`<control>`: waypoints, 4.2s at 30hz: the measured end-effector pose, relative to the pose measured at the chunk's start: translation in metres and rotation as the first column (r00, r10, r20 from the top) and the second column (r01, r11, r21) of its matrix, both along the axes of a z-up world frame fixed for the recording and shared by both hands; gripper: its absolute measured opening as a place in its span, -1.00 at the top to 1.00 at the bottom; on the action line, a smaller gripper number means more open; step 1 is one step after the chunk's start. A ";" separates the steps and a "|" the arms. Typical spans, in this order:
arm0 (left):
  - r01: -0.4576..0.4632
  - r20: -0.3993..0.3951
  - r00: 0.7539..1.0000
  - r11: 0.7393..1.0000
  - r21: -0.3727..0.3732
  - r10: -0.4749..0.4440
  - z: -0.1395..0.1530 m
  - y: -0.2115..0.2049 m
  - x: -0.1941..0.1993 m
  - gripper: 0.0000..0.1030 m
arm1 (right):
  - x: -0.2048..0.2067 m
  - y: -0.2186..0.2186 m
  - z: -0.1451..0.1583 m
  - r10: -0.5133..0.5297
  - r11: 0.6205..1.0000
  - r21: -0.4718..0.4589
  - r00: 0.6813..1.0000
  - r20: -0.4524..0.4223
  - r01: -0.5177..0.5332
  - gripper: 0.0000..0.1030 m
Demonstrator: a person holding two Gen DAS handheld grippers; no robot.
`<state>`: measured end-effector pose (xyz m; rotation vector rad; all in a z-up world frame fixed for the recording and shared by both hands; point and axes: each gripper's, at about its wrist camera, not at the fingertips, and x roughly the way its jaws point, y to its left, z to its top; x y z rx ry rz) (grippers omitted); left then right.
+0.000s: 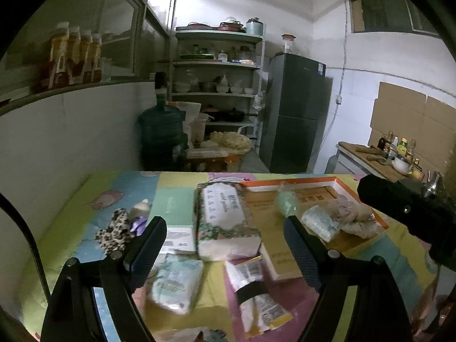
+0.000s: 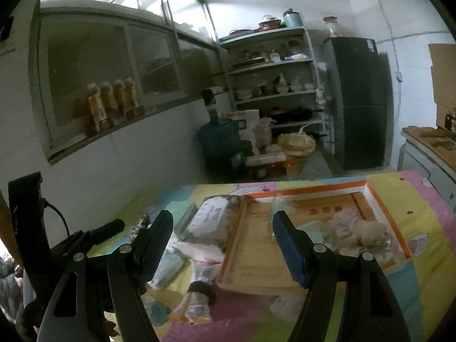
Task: Organize soft objects
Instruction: 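Move both open tools back toward the pile of soft items, then grasp the pink fabric strip with left tool while right tool grasps the yellow snack packet, then carry the pink strip and snack packet with both tools over the cardboard tray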
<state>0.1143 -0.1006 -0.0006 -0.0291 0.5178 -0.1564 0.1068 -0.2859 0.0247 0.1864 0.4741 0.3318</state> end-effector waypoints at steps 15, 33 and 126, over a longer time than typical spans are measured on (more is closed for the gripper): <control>-0.044 0.005 0.999 0.999 -0.022 0.044 -0.005 0.053 -0.017 -0.63 | -0.013 0.059 -0.004 0.064 0.997 -0.037 0.998 -0.007 -0.064 -0.44; -0.152 -0.010 0.988 0.987 -0.046 0.152 -0.016 0.134 -0.024 -0.63 | -0.016 0.089 -0.027 0.083 0.996 -0.038 0.995 -0.060 -0.085 -0.44; -0.058 -0.104 0.993 0.998 -0.037 0.054 -0.058 0.127 -0.013 0.45 | 0.000 0.097 -0.087 -0.020 0.987 -0.159 0.977 -0.214 -0.014 0.30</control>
